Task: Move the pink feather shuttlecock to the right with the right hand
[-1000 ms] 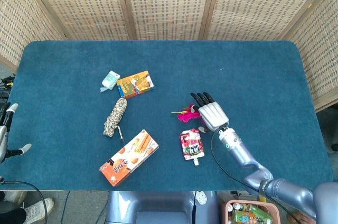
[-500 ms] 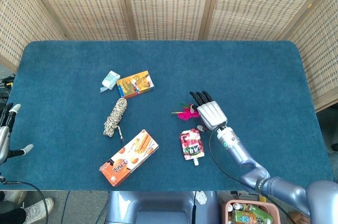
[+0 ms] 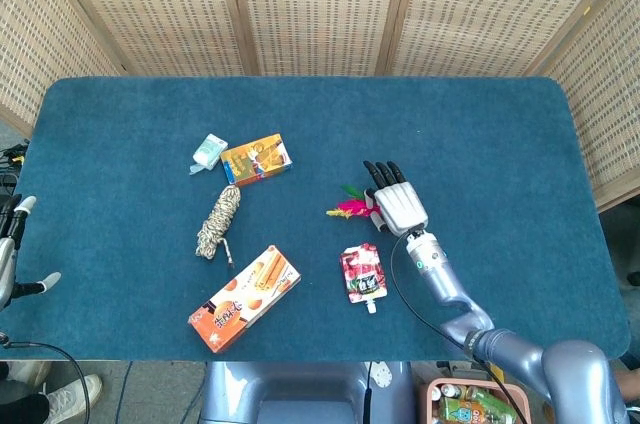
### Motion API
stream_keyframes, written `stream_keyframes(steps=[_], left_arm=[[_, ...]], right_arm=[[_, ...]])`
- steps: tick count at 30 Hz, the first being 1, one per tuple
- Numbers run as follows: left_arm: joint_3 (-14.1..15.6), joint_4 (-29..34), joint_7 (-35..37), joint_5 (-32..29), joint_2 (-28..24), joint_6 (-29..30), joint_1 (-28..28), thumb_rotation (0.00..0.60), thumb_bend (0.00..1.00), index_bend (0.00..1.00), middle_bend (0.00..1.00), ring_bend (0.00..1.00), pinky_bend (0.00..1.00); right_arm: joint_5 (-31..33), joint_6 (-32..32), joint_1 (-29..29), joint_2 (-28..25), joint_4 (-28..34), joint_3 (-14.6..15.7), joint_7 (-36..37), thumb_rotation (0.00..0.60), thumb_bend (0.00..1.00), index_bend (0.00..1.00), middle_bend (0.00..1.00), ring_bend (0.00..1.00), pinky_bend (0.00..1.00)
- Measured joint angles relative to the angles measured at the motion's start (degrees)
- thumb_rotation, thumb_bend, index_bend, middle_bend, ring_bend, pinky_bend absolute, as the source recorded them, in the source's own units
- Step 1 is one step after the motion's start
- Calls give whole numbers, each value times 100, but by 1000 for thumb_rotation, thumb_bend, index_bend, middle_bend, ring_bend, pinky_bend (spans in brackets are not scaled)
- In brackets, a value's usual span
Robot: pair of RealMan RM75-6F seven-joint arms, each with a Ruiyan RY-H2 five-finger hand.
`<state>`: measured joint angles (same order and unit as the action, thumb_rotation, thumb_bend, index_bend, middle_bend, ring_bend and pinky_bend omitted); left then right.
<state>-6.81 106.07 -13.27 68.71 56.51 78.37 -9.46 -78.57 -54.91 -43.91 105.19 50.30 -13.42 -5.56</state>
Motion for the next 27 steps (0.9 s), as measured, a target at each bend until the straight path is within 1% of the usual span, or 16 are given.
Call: stream_keyframes(steps=[4, 9, 19, 22, 27], left_arm=[[1, 6, -3, -2, 3, 10, -3, 600, 0, 0, 0, 0, 0], [9, 12, -4, 1, 4, 10, -8, 600, 0, 0, 0, 0, 0], [24, 20, 9, 15, -1, 15, -10, 600, 0, 0, 0, 0, 0], [28, 21, 10, 19, -5, 12, -13, 600, 0, 0, 0, 0, 0], [37, 31, 16, 35, -9, 6, -19, 600, 0, 0, 0, 0, 0]], right_arm=[[-52, -79, -23, 70, -135, 31, 151, 600, 425, 642, 27, 0, 0], [-114, -229, -34, 149, -287, 45, 354, 600, 431, 673, 44, 0, 0], [-222, -588, 2, 214, -432, 45, 901, 600, 430, 680, 55, 0, 0], [-180, -652, 29, 203, -374, -26, 1170, 600, 430, 681, 55, 0, 0], [-23, -732, 99, 113, -129, -226, 1833, 600, 430, 683, 55, 0, 0]])
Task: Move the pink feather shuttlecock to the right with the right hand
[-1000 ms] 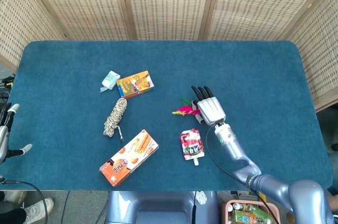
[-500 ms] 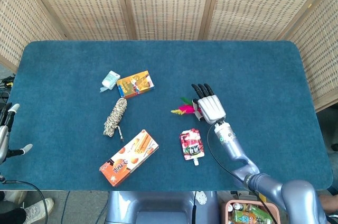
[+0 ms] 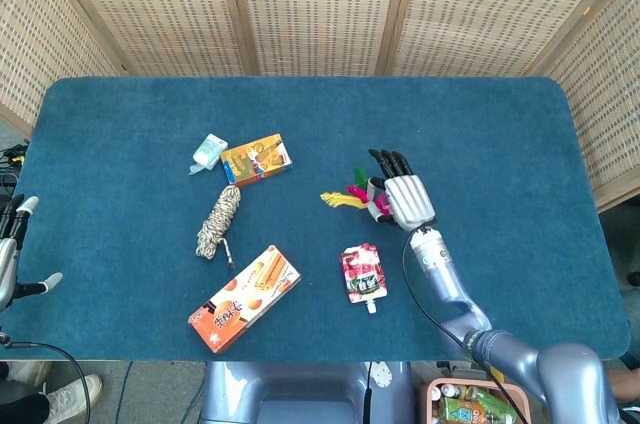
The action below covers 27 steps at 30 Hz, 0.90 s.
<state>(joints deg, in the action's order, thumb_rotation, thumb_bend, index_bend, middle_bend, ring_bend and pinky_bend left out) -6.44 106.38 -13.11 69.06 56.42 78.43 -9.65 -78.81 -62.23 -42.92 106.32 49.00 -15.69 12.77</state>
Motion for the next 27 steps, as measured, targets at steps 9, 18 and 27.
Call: stream_keyframes(steps=[9, 18, 27], left_arm=[[33, 36, 0, 67, -11, 38, 17, 600, 0, 0, 0, 0, 0], [68, 76, -30, 126, -6, 76, 32, 600, 0, 0, 0, 0, 0], [102, 106, -71, 185, 3, 109, 46, 600, 0, 0, 0, 0, 0]], right_arm=[[58, -173, 168, -221, 220, -121, 1012, 600, 431, 683, 56, 0, 0], [89, -62, 378, -327, 79, 2, 1818, 600, 430, 683, 64, 0, 0], [73, -61, 611, -352, -309, 147, 2481, 600, 430, 683, 69, 0, 0]])
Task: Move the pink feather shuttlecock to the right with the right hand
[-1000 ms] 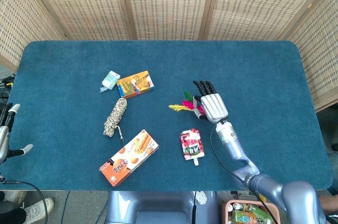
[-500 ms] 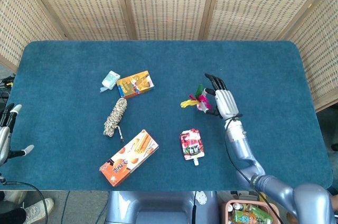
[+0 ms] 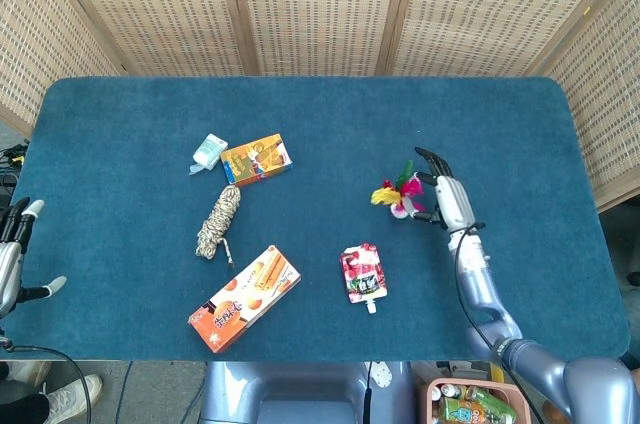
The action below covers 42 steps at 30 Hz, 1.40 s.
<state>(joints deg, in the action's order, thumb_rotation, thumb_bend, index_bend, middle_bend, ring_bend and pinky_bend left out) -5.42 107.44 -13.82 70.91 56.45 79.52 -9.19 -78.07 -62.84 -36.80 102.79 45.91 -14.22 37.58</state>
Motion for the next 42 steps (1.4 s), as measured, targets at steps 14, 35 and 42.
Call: stream_keyframes(steps=[14, 35, 42], left_arm=[[58, 89, -52, 132, 2, 76, 36, 600, 0, 0, 0, 0, 0], [216, 75, 275, 535, -115, 354, 278, 600, 0, 0, 0, 0, 0], [272, -184, 520, 694, -92, 475, 389, 600, 0, 0, 0, 0, 0]], right_arm=[[-472, -8, 277, -445, -355, 531, 775, 600, 82, 153, 59, 0, 0], [-830, -1247, 1026, -2288, 1762, 843, -1179, 600, 0, 0, 0, 0, 0], [-655, -1458, 1642, -3444, 3630, 1150, -3487, 600, 0, 0, 0, 0, 0]])
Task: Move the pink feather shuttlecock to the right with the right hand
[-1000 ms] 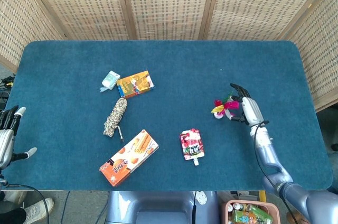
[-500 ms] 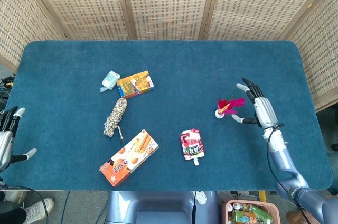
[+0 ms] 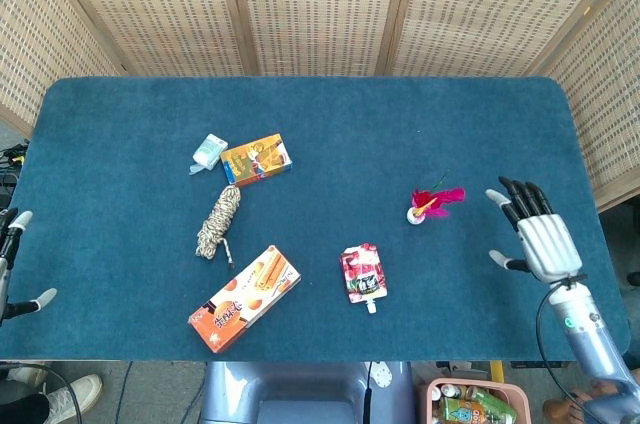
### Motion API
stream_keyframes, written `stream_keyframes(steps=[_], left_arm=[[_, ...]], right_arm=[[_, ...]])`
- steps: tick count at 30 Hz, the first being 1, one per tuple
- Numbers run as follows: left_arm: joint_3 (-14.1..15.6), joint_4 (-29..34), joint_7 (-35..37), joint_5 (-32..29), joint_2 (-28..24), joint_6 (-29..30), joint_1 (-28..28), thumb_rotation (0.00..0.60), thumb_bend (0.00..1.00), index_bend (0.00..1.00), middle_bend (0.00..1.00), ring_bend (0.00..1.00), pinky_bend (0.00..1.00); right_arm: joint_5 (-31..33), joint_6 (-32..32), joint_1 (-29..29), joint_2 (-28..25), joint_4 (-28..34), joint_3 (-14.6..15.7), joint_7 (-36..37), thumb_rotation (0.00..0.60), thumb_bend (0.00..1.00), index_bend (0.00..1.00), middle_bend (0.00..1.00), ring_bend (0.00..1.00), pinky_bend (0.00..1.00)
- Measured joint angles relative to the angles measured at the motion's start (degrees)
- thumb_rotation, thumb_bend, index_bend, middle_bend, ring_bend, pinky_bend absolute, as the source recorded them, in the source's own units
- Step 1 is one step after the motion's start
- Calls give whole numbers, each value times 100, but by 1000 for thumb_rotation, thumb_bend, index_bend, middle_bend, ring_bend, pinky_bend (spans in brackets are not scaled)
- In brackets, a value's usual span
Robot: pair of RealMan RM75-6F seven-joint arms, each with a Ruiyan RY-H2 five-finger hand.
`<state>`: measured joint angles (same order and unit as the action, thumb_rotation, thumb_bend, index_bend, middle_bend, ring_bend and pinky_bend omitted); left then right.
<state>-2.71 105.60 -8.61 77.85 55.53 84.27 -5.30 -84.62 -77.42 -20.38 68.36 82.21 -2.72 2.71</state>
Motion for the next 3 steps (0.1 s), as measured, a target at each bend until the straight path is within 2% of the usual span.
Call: stream_keyframes(steps=[3], left_arm=[[29, -109, 147, 130, 12, 94, 63, 600, 0, 0, 0, 0, 0]], right_arm=[[46, -377, 399, -303, 639, 124, -533, 600, 0, 0, 0, 0, 0]])
